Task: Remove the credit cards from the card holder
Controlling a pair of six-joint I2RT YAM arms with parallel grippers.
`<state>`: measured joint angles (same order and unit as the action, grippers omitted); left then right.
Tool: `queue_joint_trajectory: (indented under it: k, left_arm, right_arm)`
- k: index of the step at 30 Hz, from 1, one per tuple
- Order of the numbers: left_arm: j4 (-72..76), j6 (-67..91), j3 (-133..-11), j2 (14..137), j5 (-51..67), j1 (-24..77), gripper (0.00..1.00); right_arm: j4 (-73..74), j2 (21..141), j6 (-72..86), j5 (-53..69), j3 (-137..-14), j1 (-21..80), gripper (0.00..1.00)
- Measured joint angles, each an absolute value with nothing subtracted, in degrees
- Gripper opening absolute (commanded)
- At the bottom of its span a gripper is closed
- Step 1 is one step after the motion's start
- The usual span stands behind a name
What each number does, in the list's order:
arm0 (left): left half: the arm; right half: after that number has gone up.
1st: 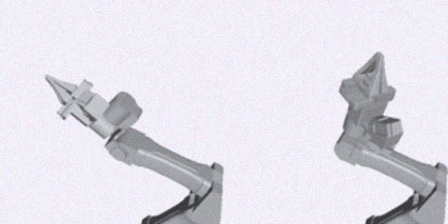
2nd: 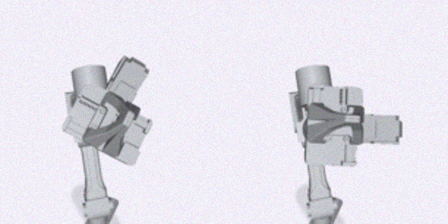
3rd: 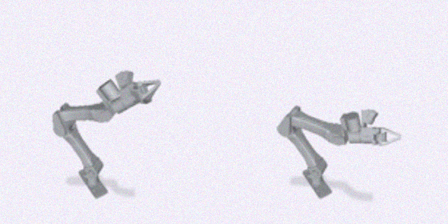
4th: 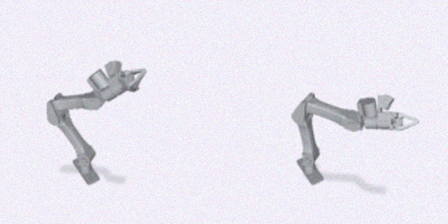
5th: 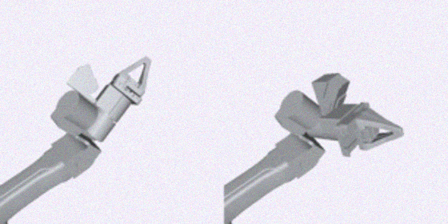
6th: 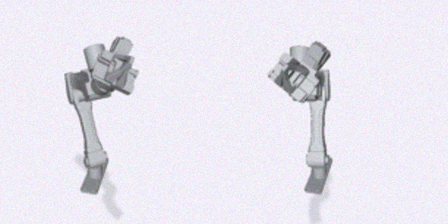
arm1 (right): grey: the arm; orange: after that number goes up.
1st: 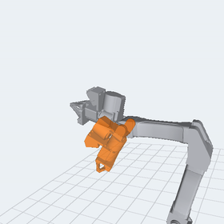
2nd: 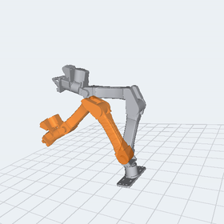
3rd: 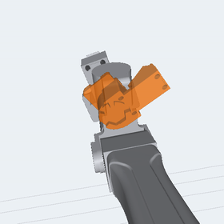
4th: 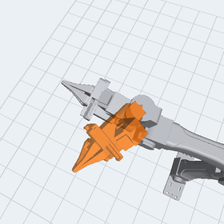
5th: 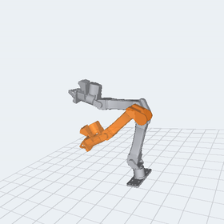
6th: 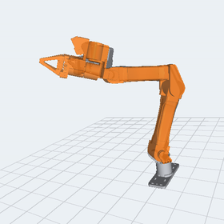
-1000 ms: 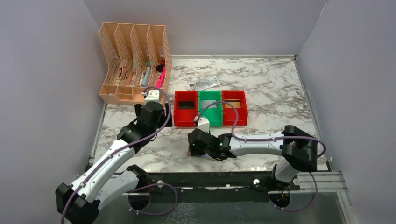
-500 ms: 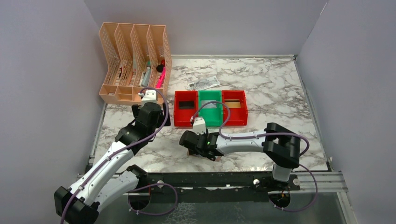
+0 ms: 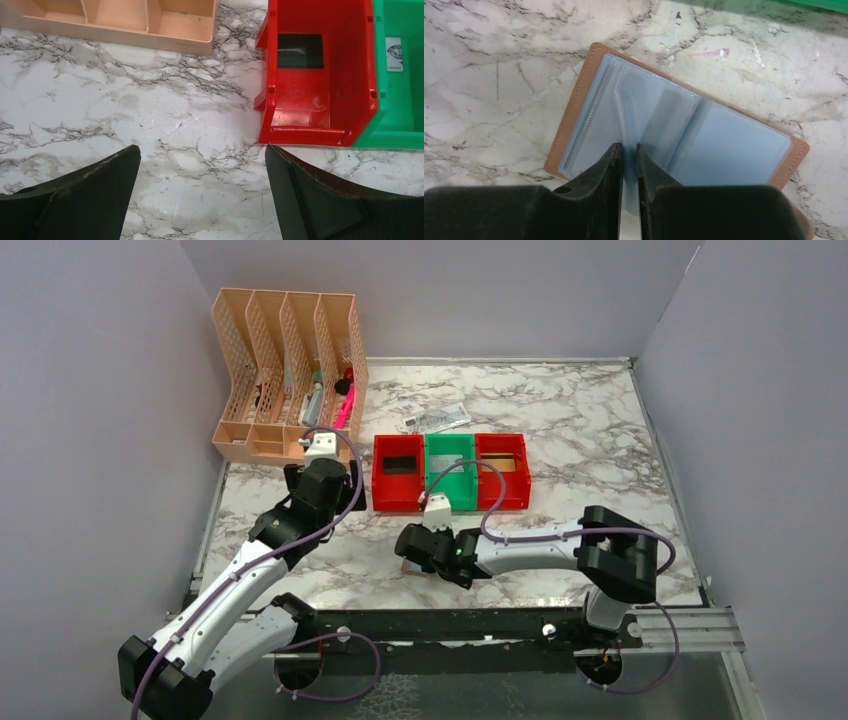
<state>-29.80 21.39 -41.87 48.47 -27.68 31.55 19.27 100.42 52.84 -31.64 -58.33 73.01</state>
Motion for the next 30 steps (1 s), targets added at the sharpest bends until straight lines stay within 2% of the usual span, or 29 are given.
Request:
queue_joint_trajectory:
  k: [3, 14, 18, 25, 30]
  left_arm:
    - [-29.8, 21.34, -41.87, 48.73, -27.33, 31.55, 0.99]
    - [-29.56, 20.6, -41.54, 48.77, -24.16, 31.55, 0.99]
    - [-28.32, 20.53, -40.64, 48.8, -19.44, 31.55, 0.99]
    - [-23.75, 21.02, -38.74, 50.92, -6.57, 31.55, 0.93]
    - [-20.6, 21.96, -38.13, 54.5, 2.0, 31.55, 0.92]
  right_arm:
    - [18.28, 98.17, 51.86, -31.2, -55.7, 73.01, 0.16]
    - [9.04, 85.08, 50.13, -26.48, -43.92, 71.96, 0.16]
    - [6.79, 80.93, 52.45, -25.58, -39.35, 70.63, 0.19]
    - [8.82, 76.86, 61.52, -26.28, -33.95, 69.97, 0.34]
    - [13.37, 72.2, 67.77, -28.08, -30.11, 69.97, 0.4]
